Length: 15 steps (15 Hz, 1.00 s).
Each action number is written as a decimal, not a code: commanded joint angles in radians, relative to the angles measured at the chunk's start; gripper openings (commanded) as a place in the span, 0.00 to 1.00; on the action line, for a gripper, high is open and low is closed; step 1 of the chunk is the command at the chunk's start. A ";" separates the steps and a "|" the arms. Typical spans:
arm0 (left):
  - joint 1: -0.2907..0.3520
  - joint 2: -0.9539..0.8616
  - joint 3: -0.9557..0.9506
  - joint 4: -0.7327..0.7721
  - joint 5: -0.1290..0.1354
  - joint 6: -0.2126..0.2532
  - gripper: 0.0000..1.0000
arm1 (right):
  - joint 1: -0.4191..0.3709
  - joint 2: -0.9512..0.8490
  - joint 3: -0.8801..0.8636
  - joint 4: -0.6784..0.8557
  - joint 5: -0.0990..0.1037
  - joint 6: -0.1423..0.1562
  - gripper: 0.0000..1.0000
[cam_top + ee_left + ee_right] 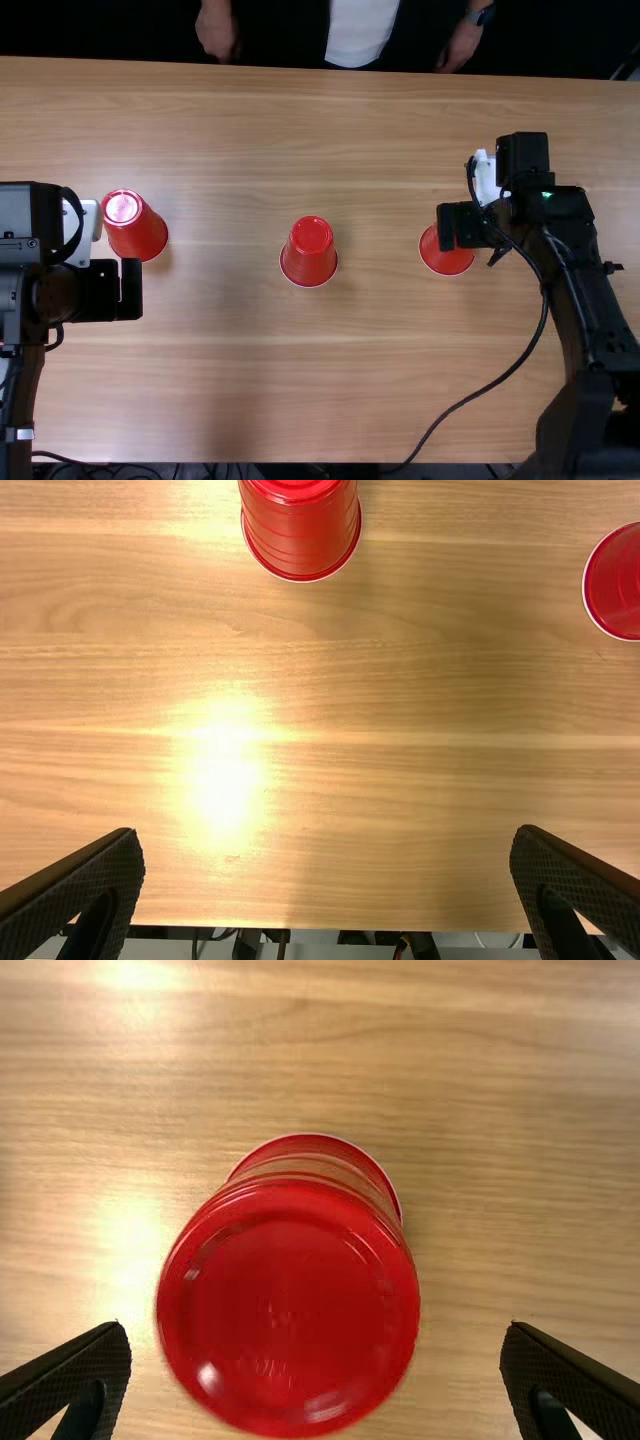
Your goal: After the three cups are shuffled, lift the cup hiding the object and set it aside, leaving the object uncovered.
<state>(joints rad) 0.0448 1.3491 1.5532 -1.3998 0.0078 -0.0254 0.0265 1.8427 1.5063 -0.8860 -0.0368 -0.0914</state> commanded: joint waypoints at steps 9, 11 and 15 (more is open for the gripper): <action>-0.011 0.007 0.031 -0.001 0.001 0.007 1.00 | 0.038 0.093 0.023 0.003 -0.028 -0.001 0.58; -0.011 0.005 0.031 -0.001 0.001 0.007 1.00 | 0.047 0.093 0.020 0.003 -0.042 -0.001 0.40; -0.011 0.004 0.031 -0.001 0.001 0.007 1.00 | 0.058 0.087 0.017 0.003 -0.042 -0.001 0.10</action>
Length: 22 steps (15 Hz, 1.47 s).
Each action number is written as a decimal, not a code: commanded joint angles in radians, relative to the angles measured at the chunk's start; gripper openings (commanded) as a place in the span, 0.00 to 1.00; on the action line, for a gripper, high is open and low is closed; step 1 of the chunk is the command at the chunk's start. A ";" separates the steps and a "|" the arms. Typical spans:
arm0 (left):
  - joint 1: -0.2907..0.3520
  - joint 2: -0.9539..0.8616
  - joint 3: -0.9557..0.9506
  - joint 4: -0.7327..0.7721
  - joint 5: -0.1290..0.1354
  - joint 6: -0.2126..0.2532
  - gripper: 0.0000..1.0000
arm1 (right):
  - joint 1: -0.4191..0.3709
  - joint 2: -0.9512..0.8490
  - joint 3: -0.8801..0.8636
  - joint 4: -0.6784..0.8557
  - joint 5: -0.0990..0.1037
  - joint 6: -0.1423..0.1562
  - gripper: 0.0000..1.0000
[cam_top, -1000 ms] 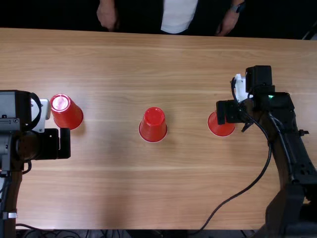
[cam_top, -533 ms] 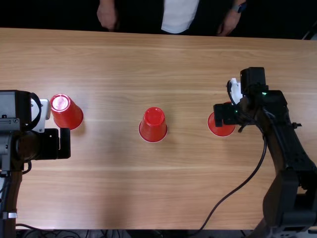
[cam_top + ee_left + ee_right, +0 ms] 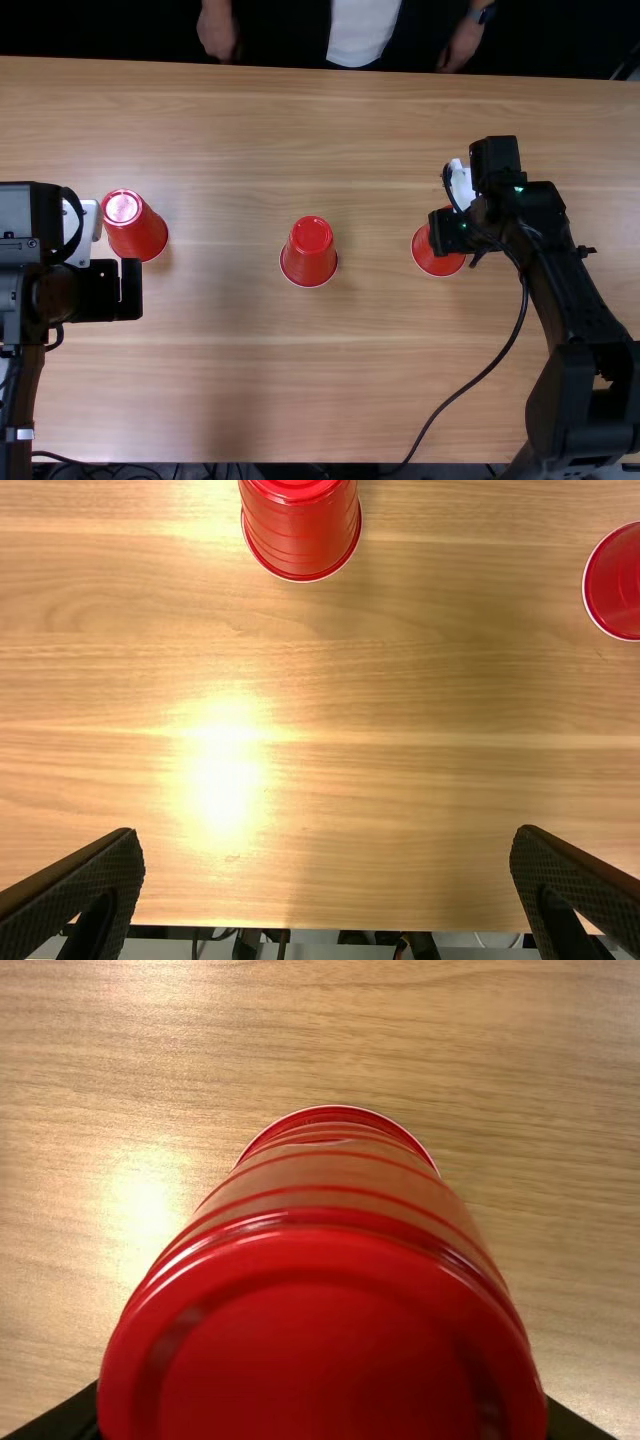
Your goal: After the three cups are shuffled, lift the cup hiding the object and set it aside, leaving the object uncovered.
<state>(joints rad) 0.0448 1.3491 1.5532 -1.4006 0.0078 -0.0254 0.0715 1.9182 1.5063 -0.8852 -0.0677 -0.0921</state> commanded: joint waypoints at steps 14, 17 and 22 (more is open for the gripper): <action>-0.010 -0.022 0.030 -0.002 0.001 0.007 1.00 | -0.002 -0.522 -0.121 -0.001 -0.017 -0.005 0.05; -0.010 -0.056 -0.013 0.000 0.001 0.009 1.00 | -0.068 -0.622 -0.262 0.002 -0.011 -0.004 0.05; -0.005 -0.097 -0.044 -0.004 0.001 0.011 1.00 | -0.253 -0.639 -0.399 0.002 -0.013 -0.059 0.06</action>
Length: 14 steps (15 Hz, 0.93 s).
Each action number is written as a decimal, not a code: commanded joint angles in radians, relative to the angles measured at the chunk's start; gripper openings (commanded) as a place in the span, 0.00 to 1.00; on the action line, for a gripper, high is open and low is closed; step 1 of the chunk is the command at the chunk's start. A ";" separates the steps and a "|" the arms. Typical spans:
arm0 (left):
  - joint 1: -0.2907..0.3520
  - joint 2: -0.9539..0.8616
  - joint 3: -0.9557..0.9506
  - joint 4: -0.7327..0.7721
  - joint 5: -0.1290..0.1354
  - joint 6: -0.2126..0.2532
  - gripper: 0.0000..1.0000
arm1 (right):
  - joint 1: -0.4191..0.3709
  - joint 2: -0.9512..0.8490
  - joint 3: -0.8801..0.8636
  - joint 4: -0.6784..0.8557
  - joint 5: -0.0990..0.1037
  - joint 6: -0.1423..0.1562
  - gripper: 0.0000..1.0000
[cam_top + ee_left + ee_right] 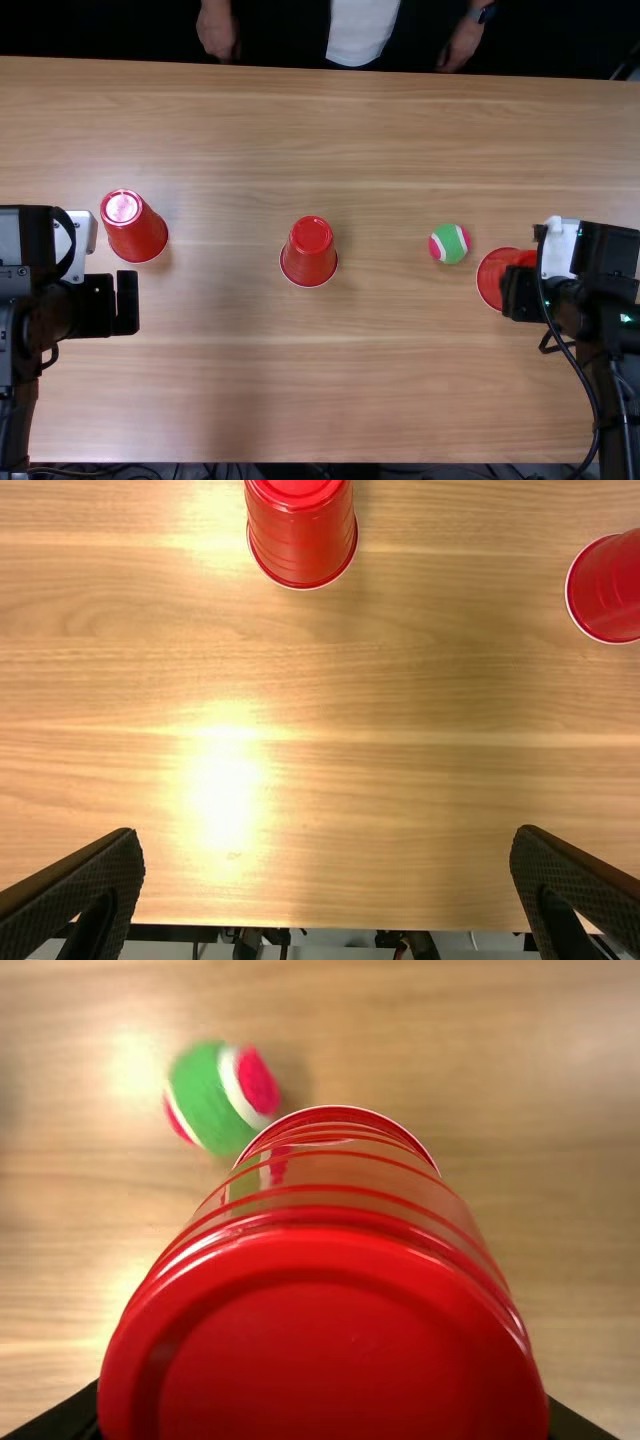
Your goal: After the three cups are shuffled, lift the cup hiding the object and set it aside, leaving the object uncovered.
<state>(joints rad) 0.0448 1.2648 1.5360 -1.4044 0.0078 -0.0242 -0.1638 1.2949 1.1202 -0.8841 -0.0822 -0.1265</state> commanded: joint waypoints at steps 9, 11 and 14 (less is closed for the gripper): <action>-0.010 -0.041 -0.039 0.000 0.001 0.009 1.00 | -0.051 0.133 -0.126 0.253 0.005 -0.019 0.14; -0.010 -0.041 -0.039 0.000 0.001 0.009 1.00 | -0.052 0.167 -0.129 0.281 0.007 -0.019 0.20; -0.006 -0.041 -0.040 0.000 0.001 0.009 1.00 | -0.054 0.196 -0.132 0.281 0.007 -0.019 0.80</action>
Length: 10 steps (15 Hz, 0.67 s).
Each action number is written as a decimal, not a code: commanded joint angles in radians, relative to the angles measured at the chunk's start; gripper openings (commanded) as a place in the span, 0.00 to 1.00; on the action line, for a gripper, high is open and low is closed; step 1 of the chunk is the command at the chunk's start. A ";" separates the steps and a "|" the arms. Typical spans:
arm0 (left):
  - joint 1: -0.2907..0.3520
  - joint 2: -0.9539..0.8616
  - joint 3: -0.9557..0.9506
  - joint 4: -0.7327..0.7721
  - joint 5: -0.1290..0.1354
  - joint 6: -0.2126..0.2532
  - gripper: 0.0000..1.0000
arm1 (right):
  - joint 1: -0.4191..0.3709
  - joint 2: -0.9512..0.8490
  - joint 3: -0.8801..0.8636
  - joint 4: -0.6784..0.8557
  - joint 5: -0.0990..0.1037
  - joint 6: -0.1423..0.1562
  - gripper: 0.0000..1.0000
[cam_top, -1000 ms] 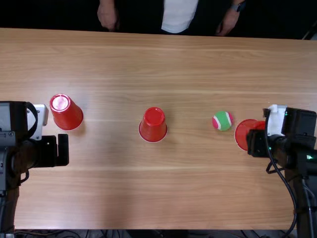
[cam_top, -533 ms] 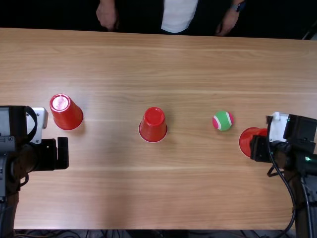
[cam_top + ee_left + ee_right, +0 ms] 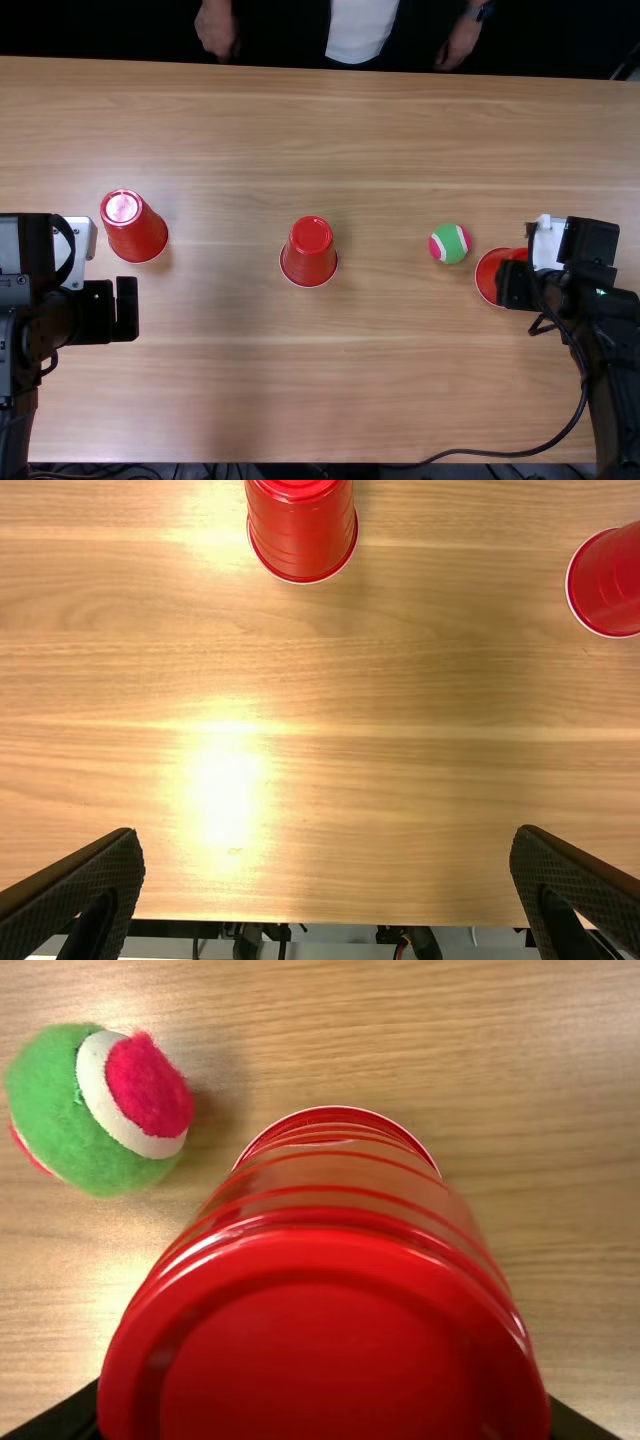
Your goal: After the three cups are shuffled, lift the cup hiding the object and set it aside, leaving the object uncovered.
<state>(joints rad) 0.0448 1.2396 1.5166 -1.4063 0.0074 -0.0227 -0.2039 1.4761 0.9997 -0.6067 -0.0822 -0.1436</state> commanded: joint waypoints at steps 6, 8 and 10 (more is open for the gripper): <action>-0.006 -0.017 -0.022 0.002 0.002 0.008 1.00 | -0.009 0.000 0.000 0.002 0.003 -0.017 1.00; -0.006 -0.017 -0.026 0.002 0.002 0.006 1.00 | -0.003 -0.056 0.031 0.002 0.001 -0.018 1.00; -0.005 -0.017 -0.027 0.002 0.002 0.006 1.00 | -0.005 -0.161 0.074 -0.013 -0.001 -0.015 1.00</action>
<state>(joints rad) 0.0448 1.2392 1.5162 -1.4067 0.0078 -0.0227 -0.2039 1.3628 1.0210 -0.6277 -0.0818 -0.1581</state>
